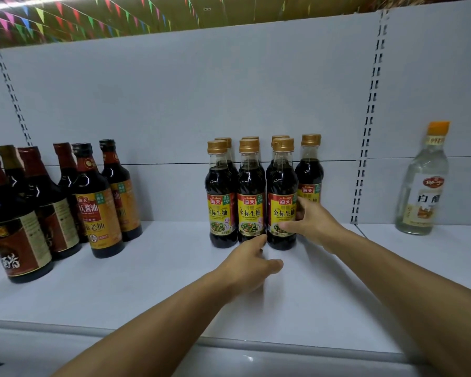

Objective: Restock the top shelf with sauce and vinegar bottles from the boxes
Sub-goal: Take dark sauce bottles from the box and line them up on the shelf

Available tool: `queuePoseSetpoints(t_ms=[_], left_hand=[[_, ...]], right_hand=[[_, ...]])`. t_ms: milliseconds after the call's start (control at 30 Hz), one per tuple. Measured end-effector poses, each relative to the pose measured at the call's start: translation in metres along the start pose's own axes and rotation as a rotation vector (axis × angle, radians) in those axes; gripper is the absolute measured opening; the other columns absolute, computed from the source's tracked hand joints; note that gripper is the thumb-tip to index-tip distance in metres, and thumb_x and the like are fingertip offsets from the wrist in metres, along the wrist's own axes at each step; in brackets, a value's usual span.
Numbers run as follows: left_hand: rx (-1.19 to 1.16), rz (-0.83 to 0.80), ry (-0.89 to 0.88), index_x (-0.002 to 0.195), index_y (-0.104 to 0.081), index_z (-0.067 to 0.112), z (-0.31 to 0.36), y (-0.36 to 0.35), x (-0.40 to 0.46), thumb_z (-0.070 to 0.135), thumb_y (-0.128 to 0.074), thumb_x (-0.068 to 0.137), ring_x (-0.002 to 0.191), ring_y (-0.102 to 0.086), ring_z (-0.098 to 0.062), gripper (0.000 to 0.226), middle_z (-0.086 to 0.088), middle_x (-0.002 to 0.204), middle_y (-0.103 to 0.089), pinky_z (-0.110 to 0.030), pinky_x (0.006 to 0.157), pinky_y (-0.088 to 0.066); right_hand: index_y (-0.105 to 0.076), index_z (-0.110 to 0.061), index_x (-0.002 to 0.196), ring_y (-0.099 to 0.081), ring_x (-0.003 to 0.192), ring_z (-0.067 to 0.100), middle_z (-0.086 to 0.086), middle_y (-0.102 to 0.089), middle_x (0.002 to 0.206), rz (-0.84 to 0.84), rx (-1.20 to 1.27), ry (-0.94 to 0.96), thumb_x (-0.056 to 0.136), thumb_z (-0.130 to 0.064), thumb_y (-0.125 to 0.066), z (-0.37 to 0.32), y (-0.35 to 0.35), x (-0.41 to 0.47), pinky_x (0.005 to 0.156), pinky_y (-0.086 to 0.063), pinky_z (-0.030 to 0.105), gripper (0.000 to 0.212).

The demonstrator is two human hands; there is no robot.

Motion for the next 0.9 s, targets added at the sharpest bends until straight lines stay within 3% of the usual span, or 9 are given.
queuePoseSetpoints(t_ms=[333, 500, 633, 700, 767, 800, 900], left_hand=[[-0.008, -0.006, -0.029, 0.154, -0.025, 0.017, 0.011, 0.003, -0.029, 0.026, -0.064, 0.091, 0.142, -0.034, -0.016, 0.074, 0.000, 0.158, -0.031, -0.033, 0.112, -0.033], [0.008, -0.018, -0.045, 0.153, -0.028, 0.017, 0.014, 0.006, -0.057, 0.025, -0.063, 0.092, 0.141, -0.037, -0.017, 0.071, -0.004, 0.156, -0.035, -0.033, 0.111, -0.035], [0.033, -0.024, -0.089, 0.152, -0.030, 0.016, 0.016, 0.010, -0.083, 0.025, -0.061, 0.094, 0.140, -0.038, -0.016, 0.066, -0.004, 0.155, -0.036, -0.030, 0.109, -0.034], [0.039, -0.036, -0.110, 0.151, -0.032, 0.018, 0.016, 0.013, -0.099, 0.026, -0.060, 0.094, 0.139, -0.040, -0.016, 0.064, -0.003, 0.154, -0.039, -0.033, 0.112, -0.034], [0.053, -0.035, -0.144, 0.148, -0.039, 0.023, 0.016, 0.017, -0.118, 0.031, -0.060, 0.090, 0.136, -0.044, -0.013, 0.062, 0.000, 0.150, -0.045, -0.039, 0.114, -0.036], [0.059, -0.030, -0.166, 0.146, -0.044, 0.026, 0.018, 0.019, -0.122, 0.035, -0.059, 0.085, 0.134, -0.046, -0.012, 0.063, 0.002, 0.148, -0.048, -0.040, 0.113, -0.038], [0.054, -0.035, -0.201, 0.138, -0.052, 0.030, 0.016, 0.024, -0.147, 0.039, -0.056, 0.078, 0.129, -0.050, -0.008, 0.060, 0.005, 0.142, -0.054, -0.041, 0.110, -0.041]], right_hand=[[-0.063, -0.018, 0.119, -0.064, 0.103, 0.014, -0.003, -0.069, 0.112, 0.086, -0.210, 0.077, 0.086, -0.022, -0.072, -0.022, -0.003, -0.050, 0.087, -0.049, 0.029, 0.034], [-0.062, -0.008, 0.100, -0.063, 0.094, 0.018, 0.001, -0.068, 0.098, 0.092, -0.279, 0.101, 0.092, -0.023, -0.062, -0.052, -0.012, -0.091, 0.082, -0.050, 0.034, 0.017], [-0.056, -0.019, 0.081, -0.063, 0.098, 0.028, 0.007, -0.066, 0.098, 0.108, -0.323, 0.145, 0.094, -0.028, -0.060, -0.076, -0.025, -0.128, 0.081, -0.050, 0.037, 0.016], [-0.061, -0.018, 0.091, -0.062, 0.107, 0.027, 0.009, -0.067, 0.112, 0.094, -0.303, 0.159, 0.095, -0.029, -0.059, -0.084, -0.034, -0.148, 0.087, -0.053, 0.039, 0.012], [-0.061, -0.018, 0.106, -0.059, 0.116, 0.023, 0.007, -0.063, 0.125, 0.095, -0.306, 0.165, 0.095, -0.032, -0.058, -0.092, -0.045, -0.169, 0.088, -0.049, 0.033, 0.019], [-0.057, -0.021, 0.103, -0.059, 0.116, 0.019, 0.006, -0.064, 0.125, 0.100, -0.308, 0.178, 0.095, -0.034, -0.058, -0.094, -0.047, -0.174, 0.086, -0.047, 0.030, 0.015], [-0.053, -0.021, 0.091, -0.059, 0.100, 0.009, -0.004, -0.063, 0.099, 0.117, -0.313, 0.189, 0.095, -0.038, -0.057, -0.101, -0.056, -0.200, 0.079, -0.043, 0.028, 0.017]])
Point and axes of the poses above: each hand's wrist, its own x-axis towards the middle knuckle, its own y-axis out of the back of the hand, z = x × y, the point moved 7 cm from there along x, towards the middle knuckle
